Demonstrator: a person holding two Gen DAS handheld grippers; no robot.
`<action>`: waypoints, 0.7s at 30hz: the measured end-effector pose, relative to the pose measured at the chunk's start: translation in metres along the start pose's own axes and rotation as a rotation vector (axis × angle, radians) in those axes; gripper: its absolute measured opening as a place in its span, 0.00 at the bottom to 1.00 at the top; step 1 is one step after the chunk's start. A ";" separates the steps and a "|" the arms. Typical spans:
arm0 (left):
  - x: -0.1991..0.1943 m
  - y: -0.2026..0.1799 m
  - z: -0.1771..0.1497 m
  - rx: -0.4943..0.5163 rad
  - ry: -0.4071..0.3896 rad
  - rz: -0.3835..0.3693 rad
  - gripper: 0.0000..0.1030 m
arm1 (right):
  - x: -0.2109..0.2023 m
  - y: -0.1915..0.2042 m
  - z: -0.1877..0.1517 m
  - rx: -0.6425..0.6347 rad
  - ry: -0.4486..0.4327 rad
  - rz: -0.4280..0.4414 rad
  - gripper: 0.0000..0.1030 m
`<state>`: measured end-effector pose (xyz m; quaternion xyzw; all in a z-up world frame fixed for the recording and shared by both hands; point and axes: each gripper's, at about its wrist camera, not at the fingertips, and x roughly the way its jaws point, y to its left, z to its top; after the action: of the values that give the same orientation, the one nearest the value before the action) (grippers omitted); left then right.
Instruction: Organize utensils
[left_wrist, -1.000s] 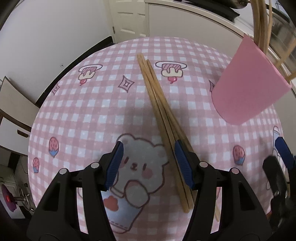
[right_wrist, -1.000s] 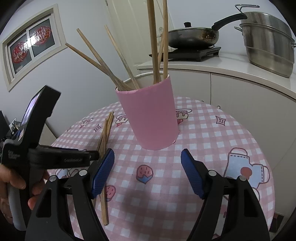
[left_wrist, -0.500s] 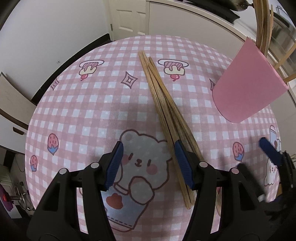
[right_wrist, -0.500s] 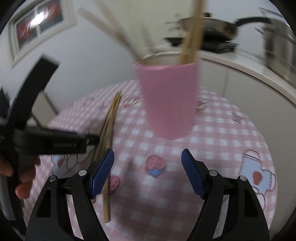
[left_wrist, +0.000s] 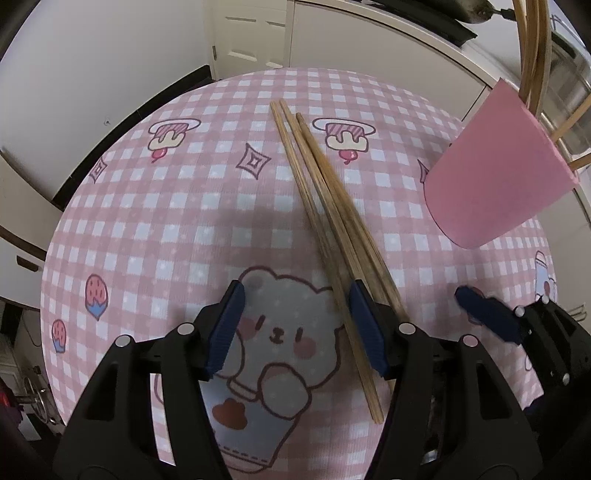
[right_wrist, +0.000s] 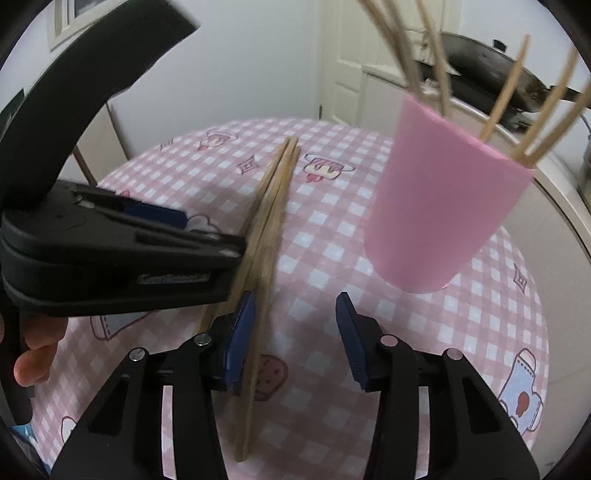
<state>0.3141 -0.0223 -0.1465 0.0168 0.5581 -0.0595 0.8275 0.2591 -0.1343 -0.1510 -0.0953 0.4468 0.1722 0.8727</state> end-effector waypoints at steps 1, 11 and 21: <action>0.002 -0.003 0.002 0.014 -0.004 0.013 0.57 | 0.004 0.002 -0.001 -0.009 0.014 -0.009 0.37; -0.004 0.002 -0.002 0.042 -0.057 0.028 0.06 | 0.003 0.001 0.000 0.002 0.019 0.010 0.05; -0.027 0.018 -0.052 0.073 -0.091 0.008 0.05 | -0.019 0.000 -0.024 -0.003 0.047 0.055 0.05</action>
<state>0.2581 0.0026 -0.1423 0.0462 0.5173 -0.0772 0.8511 0.2305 -0.1458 -0.1495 -0.0881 0.4692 0.1947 0.8568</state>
